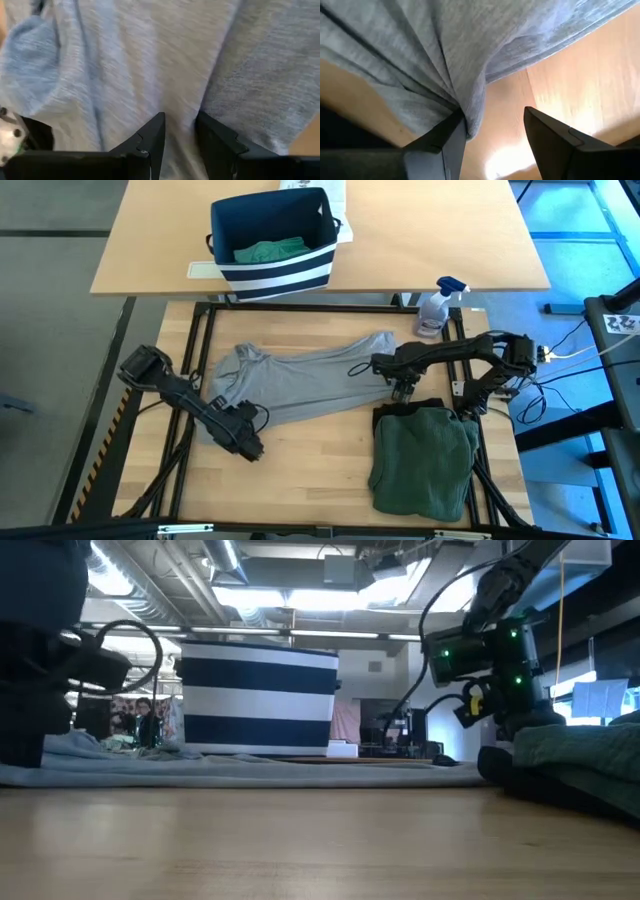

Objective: Fold Laundry from Bin
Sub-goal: Fold the gray shirt

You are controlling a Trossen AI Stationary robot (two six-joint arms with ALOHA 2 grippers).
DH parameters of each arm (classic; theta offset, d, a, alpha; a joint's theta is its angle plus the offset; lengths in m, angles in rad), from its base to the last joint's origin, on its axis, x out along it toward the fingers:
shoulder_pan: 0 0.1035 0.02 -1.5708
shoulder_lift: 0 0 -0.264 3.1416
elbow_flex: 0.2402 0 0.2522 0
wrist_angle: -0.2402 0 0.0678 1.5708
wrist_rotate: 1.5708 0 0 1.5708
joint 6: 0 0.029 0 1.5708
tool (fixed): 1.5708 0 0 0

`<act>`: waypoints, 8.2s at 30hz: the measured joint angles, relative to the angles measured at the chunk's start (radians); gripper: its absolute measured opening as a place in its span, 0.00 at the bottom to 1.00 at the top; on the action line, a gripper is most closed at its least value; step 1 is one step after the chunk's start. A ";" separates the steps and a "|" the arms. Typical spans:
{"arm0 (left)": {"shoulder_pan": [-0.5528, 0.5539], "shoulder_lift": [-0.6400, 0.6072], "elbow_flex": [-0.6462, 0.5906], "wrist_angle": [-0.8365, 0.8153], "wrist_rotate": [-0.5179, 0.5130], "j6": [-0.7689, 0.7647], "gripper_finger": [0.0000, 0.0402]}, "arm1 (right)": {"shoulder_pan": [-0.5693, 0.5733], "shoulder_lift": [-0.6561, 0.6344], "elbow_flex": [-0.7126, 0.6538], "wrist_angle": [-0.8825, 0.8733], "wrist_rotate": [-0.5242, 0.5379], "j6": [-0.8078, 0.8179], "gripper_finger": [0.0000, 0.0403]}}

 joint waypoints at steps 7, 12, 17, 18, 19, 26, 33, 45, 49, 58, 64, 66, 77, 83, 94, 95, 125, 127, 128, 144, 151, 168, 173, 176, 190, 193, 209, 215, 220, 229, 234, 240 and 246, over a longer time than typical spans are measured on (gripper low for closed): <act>-0.014 -0.078 0.081 -0.073 -0.128 0.001 0.27 | 0.000 -0.099 0.048 -0.044 0.009 -0.005 0.49; -0.014 -0.125 0.130 -0.149 -0.231 0.001 0.27 | 0.000 -0.218 0.087 -0.014 0.009 -0.002 0.49; 0.008 -0.145 0.136 -0.191 -0.282 0.000 0.27 | 0.000 -0.275 0.093 0.040 0.007 0.002 0.49; 0.012 -0.145 0.136 -0.191 -0.268 0.002 0.27 | 0.000 -0.276 0.093 0.057 -0.003 0.002 0.49; 0.015 -0.145 0.136 -0.190 -0.246 0.009 0.27 | 0.000 -0.275 0.093 0.076 -0.017 0.002 0.49; -0.012 -0.145 0.135 -0.158 -0.069 0.059 0.27 | -0.013 -0.198 0.094 0.174 0.003 -0.029 0.49; -0.035 -0.145 0.087 -0.146 0.012 0.009 0.27 | -0.073 -0.064 0.094 0.264 -0.042 -0.061 0.49; -0.105 -0.145 0.102 -0.246 0.033 0.083 0.27 | 0.047 -0.075 0.094 0.441 -0.116 -0.070 0.49; -0.158 -0.145 0.129 -0.197 0.074 0.290 0.27 | 0.121 -0.075 0.094 0.543 -0.102 -0.075 0.49; -0.260 -0.145 0.129 -0.137 0.290 0.347 0.44 | 0.185 -0.075 0.094 0.629 -0.086 -0.073 0.49; -0.298 -0.127 0.128 -0.121 0.197 0.266 0.62 | 0.184 -0.075 0.094 0.629 -0.079 -0.074 0.49; -0.306 -0.111 0.128 -0.120 0.173 0.243 0.67 | 0.184 -0.075 0.094 0.629 -0.078 -0.075 0.49; -0.321 0.034 0.127 -0.189 0.164 0.295 0.75 | 0.184 -0.075 0.094 0.631 -0.079 -0.077 0.49; -0.321 0.129 0.129 -0.204 0.155 0.345 0.75 | 0.184 -0.075 0.094 0.631 -0.079 -0.077 0.49; -0.305 0.177 0.118 -0.208 0.022 0.324 0.20 | 0.202 -0.075 0.094 0.746 -0.097 -0.080 0.49; -0.297 0.176 0.121 -0.215 0.026 0.337 0.11 | 0.209 -0.075 0.094 0.763 -0.097 -0.089 0.49; -0.087 0.022 0.507 -0.525 -0.268 0.592 0.00 | 0.457 0.185 0.309 1.300 -0.043 -0.290 0.49; -0.086 0.022 0.507 -0.522 -0.250 0.593 0.00 | 0.473 0.258 0.394 1.295 -0.039 -0.308 0.49; -0.086 0.022 0.507 -0.522 -0.248 0.593 0.00 | 0.479 0.291 0.432 1.277 -0.035 -0.312 0.49; -0.122 0.022 0.508 -0.504 -0.217 0.581 0.00 | 0.486 0.636 0.822 1.250 0.007 -0.270 0.69; -0.122 0.022 0.508 -0.487 -0.223 0.581 0.00 | 0.485 0.636 0.835 1.256 0.068 -0.288 0.88; -0.130 0.019 0.509 -0.386 -0.240 0.588 0.00 | 0.485 0.725 0.834 1.330 0.078 -0.428 0.69; -0.138 0.019 0.523 -0.363 -0.245 0.608 0.00 | 0.485 0.731 0.834 1.385 0.051 -0.445 0.48; -0.144 0.019 0.551 -0.363 -0.271 0.607 0.00 | 0.485 0.731 0.834 1.380 0.002 -0.440 0.28; -0.238 -0.003 0.711 -0.524 -0.416 0.461 0.18 | 0.580 0.728 0.837 1.103 -0.097 -0.271 0.03; -0.232 -0.032 0.685 -0.531 -0.500 0.413 0.19 | 0.627 0.735 0.831 1.049 -0.095 -0.261 0.01; 0.067 -0.111 0.359 -0.046 -0.493 0.777 0.09 | 0.786 0.732 0.798 1.022 0.009 -0.111 0.01; 0.297 -0.165 0.235 0.525 -0.288 1.327 0.01 | 0.814 0.732 0.755 1.064 0.040 -0.069 0.01; 0.500 -0.136 0.205 0.767 -0.002 1.602 0.00 | 0.833 0.731 0.754 1.072 0.071 -0.055 0.01; 0.713 -0.009 0.204 0.881 0.394 1.788 0.00 | 0.832 0.731 0.754 1.073 0.092 -0.017 0.01; 0.745 0.079 0.204 0.923 0.497 1.816 0.00 | 0.832 0.731 0.754 1.072 0.094 -0.016 0.01; 0.759 0.163 0.204 0.926 0.535 1.833 0.00 | 0.832 0.731 0.754 1.071 0.094 -0.016 0.01; 0.806 0.210 0.204 0.918 0.513 1.802 0.00 | 0.832 0.731 0.754 1.065 0.090 -0.003 0.01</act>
